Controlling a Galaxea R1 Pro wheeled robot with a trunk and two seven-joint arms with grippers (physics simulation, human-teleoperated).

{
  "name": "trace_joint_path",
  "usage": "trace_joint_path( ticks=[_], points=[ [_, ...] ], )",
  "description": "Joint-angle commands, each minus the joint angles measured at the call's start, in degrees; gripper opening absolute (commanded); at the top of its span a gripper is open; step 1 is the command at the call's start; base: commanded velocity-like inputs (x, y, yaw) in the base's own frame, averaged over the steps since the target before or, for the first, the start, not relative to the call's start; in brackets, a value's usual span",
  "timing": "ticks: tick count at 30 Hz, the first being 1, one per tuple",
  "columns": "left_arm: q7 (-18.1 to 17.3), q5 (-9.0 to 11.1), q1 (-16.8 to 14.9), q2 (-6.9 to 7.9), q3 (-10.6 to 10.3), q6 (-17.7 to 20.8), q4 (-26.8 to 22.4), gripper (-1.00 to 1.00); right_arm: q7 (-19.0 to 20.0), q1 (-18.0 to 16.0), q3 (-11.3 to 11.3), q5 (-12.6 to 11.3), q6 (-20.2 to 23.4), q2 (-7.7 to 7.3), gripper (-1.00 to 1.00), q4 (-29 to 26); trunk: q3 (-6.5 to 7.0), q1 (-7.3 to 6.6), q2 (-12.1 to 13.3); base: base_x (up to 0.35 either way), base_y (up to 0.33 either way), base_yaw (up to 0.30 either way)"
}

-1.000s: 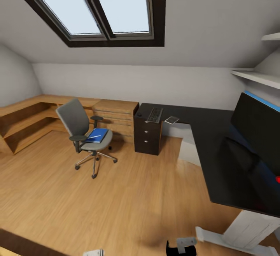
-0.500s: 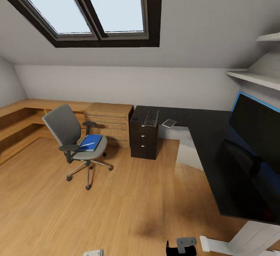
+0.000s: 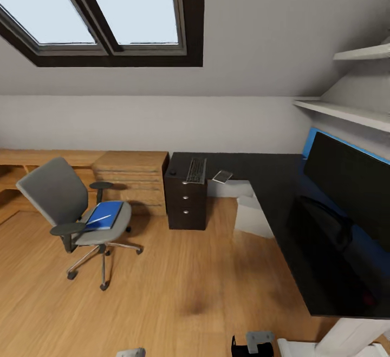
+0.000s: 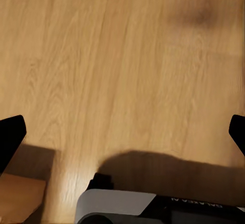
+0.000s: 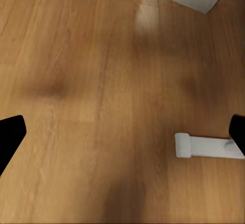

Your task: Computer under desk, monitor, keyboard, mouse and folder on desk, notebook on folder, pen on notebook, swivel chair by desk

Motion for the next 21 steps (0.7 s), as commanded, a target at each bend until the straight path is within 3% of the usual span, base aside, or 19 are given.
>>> trace_joint_path(
  ticks=[1,7,21],
  points=[
    [0.4,0.3,-0.1,0.05,-0.5,-0.4,-0.3,1.0,-0.3,-0.1,-0.5,0.6,-0.2,0.02,1.0,0.1,-0.11,0.07,-0.1,0.298,0.173,-0.249],
    [0.4,0.3,-0.1,0.04,-0.5,-0.4,-0.3,1.0,-0.3,-0.1,-0.5,0.6,-0.2,0.02,1.0,0.1,-0.08,0.07,-0.1,0.299,0.157,-0.107],
    [0.4,0.3,-0.1,0.04,-0.5,-0.3,-0.3,1.0,-0.3,-0.1,-0.5,0.6,-0.2,0.02,1.0,0.1,-0.08,0.07,-0.1,0.302,0.132,-0.009]
  ],
)
